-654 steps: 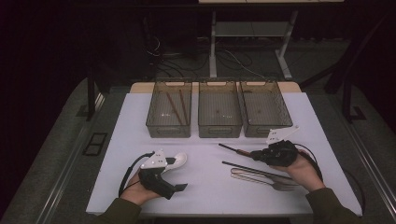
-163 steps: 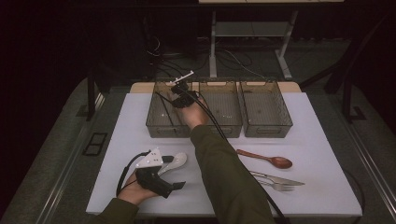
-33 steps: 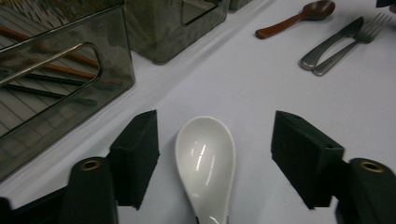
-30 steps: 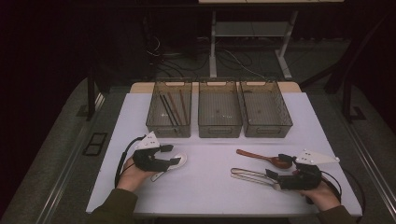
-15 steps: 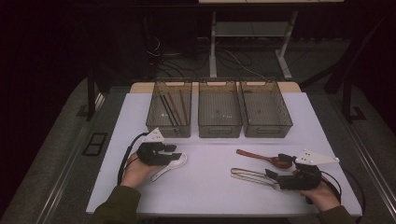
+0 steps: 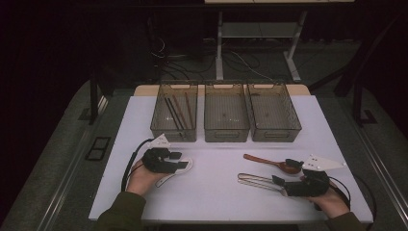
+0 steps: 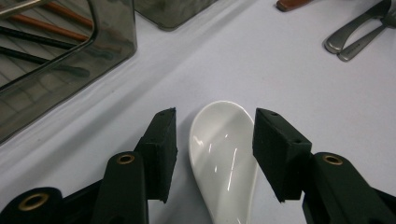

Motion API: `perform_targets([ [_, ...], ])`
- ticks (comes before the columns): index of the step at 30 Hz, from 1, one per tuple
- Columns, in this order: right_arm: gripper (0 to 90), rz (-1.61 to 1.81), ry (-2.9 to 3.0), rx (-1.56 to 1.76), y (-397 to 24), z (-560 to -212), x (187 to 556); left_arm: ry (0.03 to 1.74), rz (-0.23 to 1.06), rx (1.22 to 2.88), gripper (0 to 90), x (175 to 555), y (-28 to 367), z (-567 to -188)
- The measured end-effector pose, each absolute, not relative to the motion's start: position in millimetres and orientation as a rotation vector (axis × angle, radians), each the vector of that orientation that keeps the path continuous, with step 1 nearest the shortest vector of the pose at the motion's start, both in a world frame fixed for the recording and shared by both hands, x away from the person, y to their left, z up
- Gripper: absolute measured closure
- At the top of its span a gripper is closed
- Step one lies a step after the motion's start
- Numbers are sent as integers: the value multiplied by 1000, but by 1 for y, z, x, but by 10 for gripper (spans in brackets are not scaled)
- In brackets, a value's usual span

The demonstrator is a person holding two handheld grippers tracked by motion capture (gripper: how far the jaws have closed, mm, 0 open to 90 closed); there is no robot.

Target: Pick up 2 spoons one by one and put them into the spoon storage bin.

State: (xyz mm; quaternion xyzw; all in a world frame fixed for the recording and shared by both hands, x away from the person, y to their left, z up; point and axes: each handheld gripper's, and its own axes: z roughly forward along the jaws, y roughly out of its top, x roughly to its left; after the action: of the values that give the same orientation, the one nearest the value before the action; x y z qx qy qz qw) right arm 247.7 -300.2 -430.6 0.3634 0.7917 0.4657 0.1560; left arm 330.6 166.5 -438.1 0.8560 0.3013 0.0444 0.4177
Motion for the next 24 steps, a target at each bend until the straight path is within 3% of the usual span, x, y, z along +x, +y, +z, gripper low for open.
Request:
perform_targets([
  [24, 187, 1313, 2270, 1034, -299, -431, 248, 702, 111, 2261, 486, 329, 155, -446],
])
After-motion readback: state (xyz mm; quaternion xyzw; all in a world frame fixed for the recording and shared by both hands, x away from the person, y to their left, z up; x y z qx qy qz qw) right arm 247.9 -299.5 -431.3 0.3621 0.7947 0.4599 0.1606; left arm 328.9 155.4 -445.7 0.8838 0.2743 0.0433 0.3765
